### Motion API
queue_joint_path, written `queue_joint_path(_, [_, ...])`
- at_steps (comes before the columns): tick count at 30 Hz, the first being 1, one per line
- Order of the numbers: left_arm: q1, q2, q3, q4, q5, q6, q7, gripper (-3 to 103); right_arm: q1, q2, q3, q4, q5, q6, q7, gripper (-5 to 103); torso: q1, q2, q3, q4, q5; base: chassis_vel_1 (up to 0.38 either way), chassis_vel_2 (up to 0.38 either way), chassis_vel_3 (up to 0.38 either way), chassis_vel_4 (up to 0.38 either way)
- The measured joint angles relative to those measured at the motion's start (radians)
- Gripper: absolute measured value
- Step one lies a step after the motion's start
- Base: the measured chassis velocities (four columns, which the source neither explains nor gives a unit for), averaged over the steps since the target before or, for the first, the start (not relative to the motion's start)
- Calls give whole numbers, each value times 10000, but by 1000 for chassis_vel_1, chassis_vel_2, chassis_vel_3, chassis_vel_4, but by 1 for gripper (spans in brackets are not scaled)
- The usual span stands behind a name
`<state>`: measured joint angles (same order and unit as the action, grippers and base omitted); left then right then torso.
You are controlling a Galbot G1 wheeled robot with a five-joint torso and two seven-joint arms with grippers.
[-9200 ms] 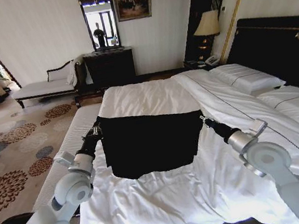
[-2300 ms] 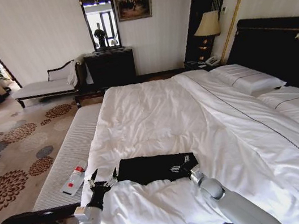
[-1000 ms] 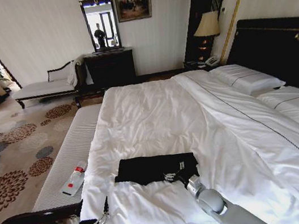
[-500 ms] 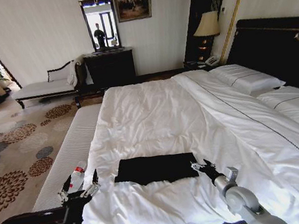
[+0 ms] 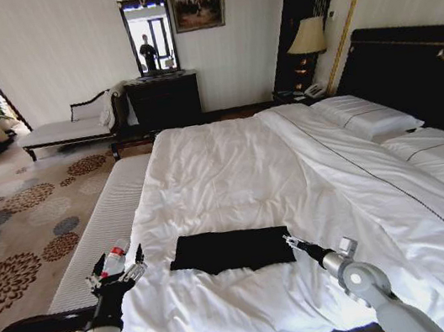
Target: Fold the clothes on the bed.
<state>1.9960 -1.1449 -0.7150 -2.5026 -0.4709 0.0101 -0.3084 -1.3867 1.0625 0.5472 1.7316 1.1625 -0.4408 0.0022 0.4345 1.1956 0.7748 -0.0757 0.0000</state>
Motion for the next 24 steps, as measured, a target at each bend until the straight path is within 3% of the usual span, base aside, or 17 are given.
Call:
queue_joint_path(5, [10, -3, 4, 10, 16, -29, 7, 100, 336, 8, -332, -1165, -459, 35, -395, 100, 0, 0, 0, -1, 0, 0, 0, 0, 0])
queue_joint_path(13, [14, -5, 9, 17, 27, -45, 18, 100, 314, 369, -375, -1254, -407, 55, -590, 103, -1, 0, -1, -5, -5, 0, 0, 0, 0])
queue_joint_path(14, [15, -6, 10, 17, 29, -47, 19, 100, 233, 482, -379, -1071, -252, -12, -598, 98, -1, 0, -1, -2, -1, 0, 0, 0, 0])
queue_joint_path(20, [18, -7, 11, 22, 33, -57, 23, 100, 188, 600, -646, -908, -434, -93, -749, 93, -1, 1, -1, -2, -2, 0, 0, 0, 0])
queue_joint_path(21, [19, -7, 11, 23, 34, -59, 24, 100, 215, 730, -700, -928, -479, -85, -758, 84, -1, 1, -1, -3, -3, 0, 0, 0, 0])
queue_joint_path(23, [20, -7, 12, 24, 35, -61, 25, 100, 211, 869, -714, -931, -483, -76, -763, 84, -1, 1, -1, -2, -2, 0, 0, 0, 0])
queue_joint_path(24, [21, -8, 11, 24, 36, -64, 26, 100, 183, 977, -727, -925, -485, -57, -772, 78, 0, 0, -1, -2, -2, 0, 0, 0, 0])
